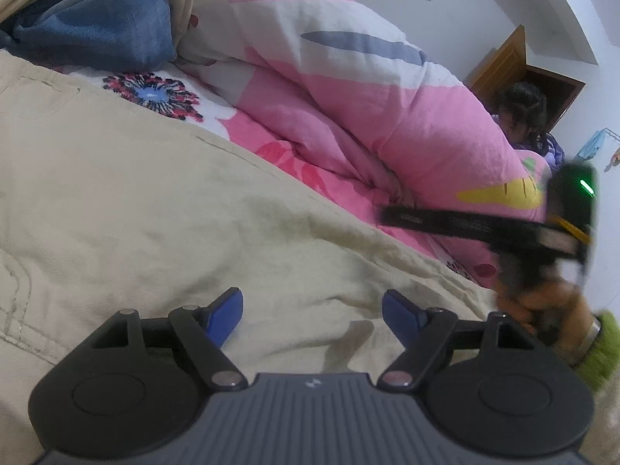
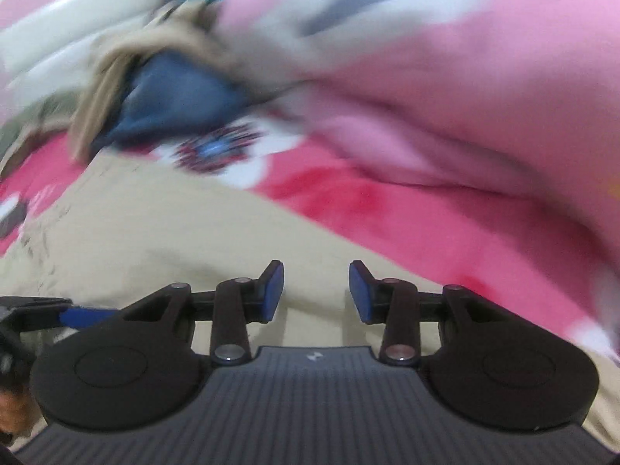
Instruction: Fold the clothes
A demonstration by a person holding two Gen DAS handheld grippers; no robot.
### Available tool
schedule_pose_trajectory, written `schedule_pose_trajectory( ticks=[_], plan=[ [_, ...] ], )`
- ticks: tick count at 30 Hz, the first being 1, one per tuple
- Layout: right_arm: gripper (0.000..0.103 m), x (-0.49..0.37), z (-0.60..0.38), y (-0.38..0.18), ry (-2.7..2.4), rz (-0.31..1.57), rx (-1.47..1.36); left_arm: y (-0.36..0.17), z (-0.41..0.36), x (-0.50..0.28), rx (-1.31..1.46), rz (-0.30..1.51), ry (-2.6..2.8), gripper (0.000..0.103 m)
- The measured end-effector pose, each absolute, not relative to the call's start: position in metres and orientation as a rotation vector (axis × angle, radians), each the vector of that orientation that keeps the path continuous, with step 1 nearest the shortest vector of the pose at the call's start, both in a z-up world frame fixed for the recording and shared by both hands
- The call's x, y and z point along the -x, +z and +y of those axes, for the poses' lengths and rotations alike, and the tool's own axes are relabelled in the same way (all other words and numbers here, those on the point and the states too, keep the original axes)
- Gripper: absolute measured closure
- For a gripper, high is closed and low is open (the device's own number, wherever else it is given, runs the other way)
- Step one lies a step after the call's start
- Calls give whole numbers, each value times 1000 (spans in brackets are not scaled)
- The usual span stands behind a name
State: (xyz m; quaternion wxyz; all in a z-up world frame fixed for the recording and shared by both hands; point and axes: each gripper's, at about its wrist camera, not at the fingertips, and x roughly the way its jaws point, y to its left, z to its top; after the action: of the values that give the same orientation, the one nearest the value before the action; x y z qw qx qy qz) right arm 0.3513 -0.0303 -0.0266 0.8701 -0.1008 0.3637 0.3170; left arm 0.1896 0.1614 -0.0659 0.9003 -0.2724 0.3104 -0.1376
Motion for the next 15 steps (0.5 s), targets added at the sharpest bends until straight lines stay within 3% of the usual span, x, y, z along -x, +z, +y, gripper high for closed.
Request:
schedule_pose_trajectory(
  ticks=[4, 7, 11, 15],
  plan=[
    [70, -414, -2, -63, 582, 825, 293, -68, 161, -189, 558, 642, -290, 23],
    [69, -431, -9, -46, 439, 777, 259, -68, 161, -187, 557, 645, -295, 23],
    [69, -412, -10, -14, 530, 819, 157, -68, 166, -185, 591, 649, -304, 23],
    [70, -377, 37, -23, 751, 918, 249, -64, 175, -176, 644, 629, -318, 23]
  ],
)
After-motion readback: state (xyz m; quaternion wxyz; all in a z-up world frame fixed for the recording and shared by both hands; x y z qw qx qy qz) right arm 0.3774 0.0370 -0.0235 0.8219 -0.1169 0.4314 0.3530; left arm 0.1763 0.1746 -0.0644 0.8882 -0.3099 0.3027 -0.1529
